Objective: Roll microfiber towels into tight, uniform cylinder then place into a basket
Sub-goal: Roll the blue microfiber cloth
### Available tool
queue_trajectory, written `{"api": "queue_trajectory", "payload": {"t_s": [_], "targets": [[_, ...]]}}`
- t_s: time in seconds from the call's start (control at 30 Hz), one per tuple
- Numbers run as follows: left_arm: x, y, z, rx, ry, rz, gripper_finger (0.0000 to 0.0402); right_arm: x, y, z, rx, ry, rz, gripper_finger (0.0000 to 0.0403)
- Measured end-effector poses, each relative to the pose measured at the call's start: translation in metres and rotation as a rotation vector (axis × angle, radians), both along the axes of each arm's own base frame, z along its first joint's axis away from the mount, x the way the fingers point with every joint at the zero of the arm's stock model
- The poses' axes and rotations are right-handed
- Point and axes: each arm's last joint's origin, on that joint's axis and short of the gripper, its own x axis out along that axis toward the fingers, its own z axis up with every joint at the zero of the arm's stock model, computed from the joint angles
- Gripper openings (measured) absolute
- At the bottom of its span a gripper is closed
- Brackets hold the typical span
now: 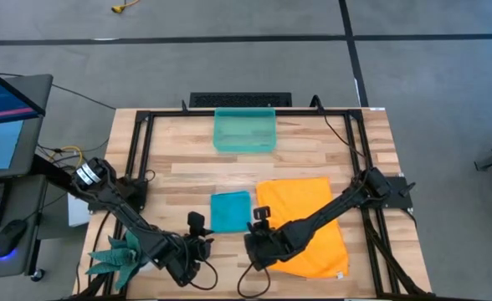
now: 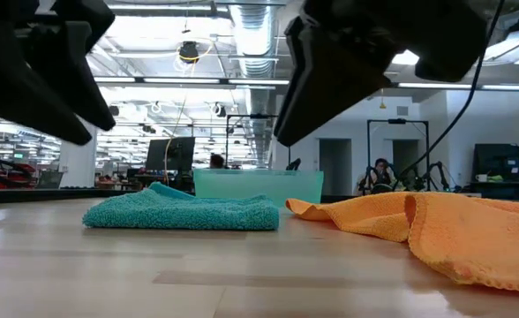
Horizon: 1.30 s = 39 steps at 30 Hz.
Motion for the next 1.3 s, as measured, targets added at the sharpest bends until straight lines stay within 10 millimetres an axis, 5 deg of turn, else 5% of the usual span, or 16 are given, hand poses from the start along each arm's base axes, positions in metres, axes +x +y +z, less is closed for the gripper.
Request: {"api": "queue_trajectory", "payload": {"t_s": [0.27, 0.77, 1.3], "targets": [[0.014, 0.013, -0.003, -0.144, 0.096, 0.028, 0.0123, 0.002, -0.001, 0.001, 0.006, -0.013, -0.001, 0.0103], [0.026, 0.029, -0.003, -0.119, 0.116, 0.045, 0.0201, 0.007, -0.010, 0.001, 0.034, -0.024, -0.061, 0.0103], [0.032, 0.038, -0.003, -0.051, 0.148, -0.019, 0.0206, -0.009, -0.017, -0.006, 0.075, 0.062, -0.280, 0.0104]]}}
